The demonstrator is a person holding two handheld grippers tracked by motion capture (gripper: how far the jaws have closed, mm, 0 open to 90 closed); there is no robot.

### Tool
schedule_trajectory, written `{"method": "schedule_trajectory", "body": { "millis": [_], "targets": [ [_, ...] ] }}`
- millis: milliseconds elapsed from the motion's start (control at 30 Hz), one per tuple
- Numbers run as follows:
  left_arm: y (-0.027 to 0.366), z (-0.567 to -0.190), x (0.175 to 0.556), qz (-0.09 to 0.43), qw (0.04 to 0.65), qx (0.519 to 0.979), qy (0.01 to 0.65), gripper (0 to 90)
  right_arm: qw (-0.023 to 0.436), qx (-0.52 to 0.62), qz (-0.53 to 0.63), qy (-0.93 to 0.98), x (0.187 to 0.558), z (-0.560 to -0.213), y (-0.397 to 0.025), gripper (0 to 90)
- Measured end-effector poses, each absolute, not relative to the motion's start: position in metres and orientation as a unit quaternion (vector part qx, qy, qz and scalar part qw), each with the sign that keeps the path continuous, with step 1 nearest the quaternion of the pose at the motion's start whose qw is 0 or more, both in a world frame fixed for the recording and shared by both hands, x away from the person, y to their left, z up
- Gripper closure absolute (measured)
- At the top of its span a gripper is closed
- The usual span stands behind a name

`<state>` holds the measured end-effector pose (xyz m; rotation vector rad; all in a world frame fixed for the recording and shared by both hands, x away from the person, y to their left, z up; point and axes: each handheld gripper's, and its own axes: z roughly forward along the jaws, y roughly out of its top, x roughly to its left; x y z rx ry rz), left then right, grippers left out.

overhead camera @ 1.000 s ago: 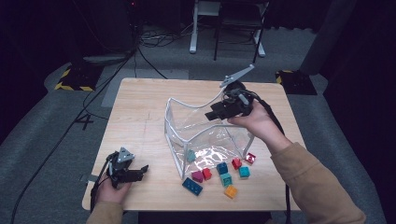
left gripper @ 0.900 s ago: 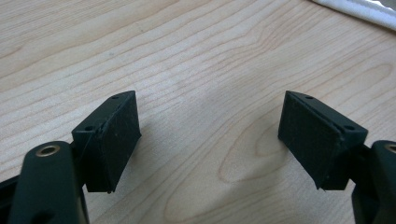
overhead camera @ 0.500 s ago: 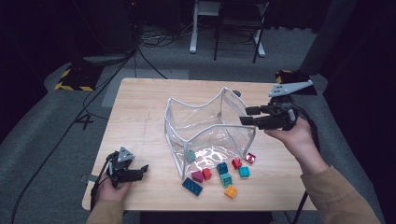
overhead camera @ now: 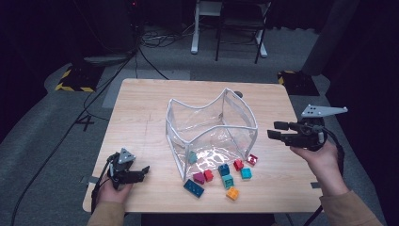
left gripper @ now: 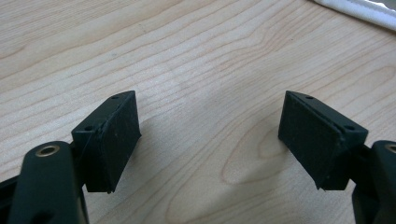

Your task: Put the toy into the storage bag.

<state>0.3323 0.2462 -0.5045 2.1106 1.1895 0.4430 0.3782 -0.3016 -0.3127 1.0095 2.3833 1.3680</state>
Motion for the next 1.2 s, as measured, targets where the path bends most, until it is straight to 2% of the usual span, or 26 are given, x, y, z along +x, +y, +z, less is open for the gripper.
{"method": "schedule_trajectory", "body": {
  "millis": [133,467,967,1200],
  "targets": [
    [0.246,-0.505,0.332,0.17,0.333,0.807,0.457,21.0,0.114,0.359,0.449,0.81,0.38,-0.337,-0.31,46.6],
    [0.246,-0.505,0.332,0.17,0.333,0.807,0.457,20.9,0.098,0.393,0.441,0.801,0.383,-0.394,-0.316,46.8],
    [0.246,-0.505,0.332,0.17,0.333,0.806,0.458,21.0,0.098,0.396,0.394,0.824,0.386,-0.463,-0.292,47.0],
    [0.246,-0.505,0.332,0.17,0.333,0.807,0.458,20.9,0.106,0.395,0.351,0.843,0.39,-0.483,-0.284,47.3]
  ]
}}
